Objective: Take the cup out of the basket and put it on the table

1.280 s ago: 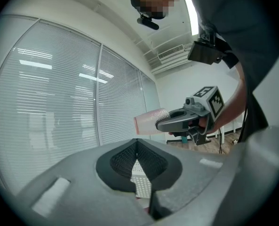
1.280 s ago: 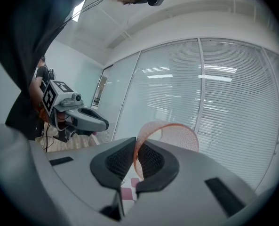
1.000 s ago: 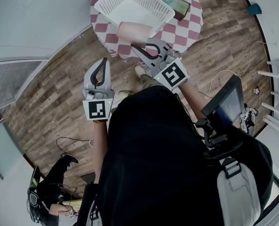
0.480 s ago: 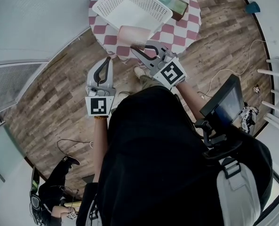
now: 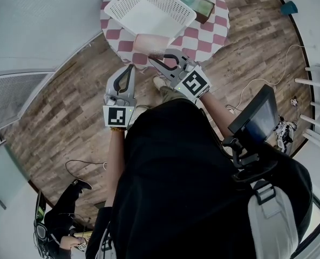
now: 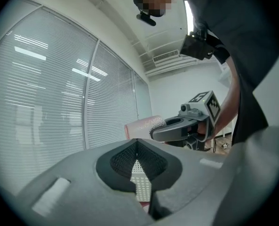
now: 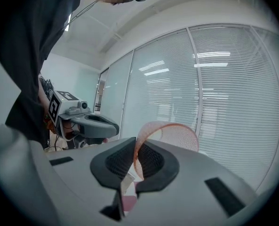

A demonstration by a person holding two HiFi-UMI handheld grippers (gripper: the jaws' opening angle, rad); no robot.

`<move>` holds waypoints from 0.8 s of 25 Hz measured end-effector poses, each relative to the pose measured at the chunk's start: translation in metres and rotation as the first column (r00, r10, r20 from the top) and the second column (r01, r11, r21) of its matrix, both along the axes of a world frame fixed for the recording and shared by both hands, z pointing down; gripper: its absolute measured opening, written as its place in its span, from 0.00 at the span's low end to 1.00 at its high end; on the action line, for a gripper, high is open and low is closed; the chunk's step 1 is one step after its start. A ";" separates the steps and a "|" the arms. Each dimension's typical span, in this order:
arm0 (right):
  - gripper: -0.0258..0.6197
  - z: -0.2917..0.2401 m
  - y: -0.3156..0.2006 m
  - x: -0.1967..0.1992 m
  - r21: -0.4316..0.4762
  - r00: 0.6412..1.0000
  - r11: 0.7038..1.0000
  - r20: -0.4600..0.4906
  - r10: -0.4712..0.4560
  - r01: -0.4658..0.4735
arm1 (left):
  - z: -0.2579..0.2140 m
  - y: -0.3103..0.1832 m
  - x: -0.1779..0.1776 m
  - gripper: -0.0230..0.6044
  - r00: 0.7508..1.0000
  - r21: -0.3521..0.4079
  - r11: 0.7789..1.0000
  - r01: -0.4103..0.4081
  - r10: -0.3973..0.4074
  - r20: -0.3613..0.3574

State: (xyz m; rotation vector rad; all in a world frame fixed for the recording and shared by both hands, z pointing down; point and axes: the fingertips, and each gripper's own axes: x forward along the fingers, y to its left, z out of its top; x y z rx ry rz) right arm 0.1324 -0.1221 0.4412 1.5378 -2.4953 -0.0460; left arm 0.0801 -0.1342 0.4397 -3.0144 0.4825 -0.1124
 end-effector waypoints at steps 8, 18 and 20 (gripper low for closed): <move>0.08 0.013 -0.001 -0.004 -0.001 1.000 1.000 0.003 -0.016 0.016 | 0.007 -0.008 0.002 0.05 1.000 -0.023 1.000 -0.004 0.004 -0.018; 0.08 0.028 -0.010 -0.016 0.002 0.998 0.999 0.048 -0.034 0.033 | 0.021 -0.018 0.007 0.05 1.000 -0.024 1.000 -0.013 0.013 -0.010; 0.08 0.029 -0.012 -0.015 0.001 0.998 0.999 0.045 -0.033 0.033 | 0.021 -0.019 0.008 0.05 1.000 -0.020 1.000 -0.014 0.014 -0.011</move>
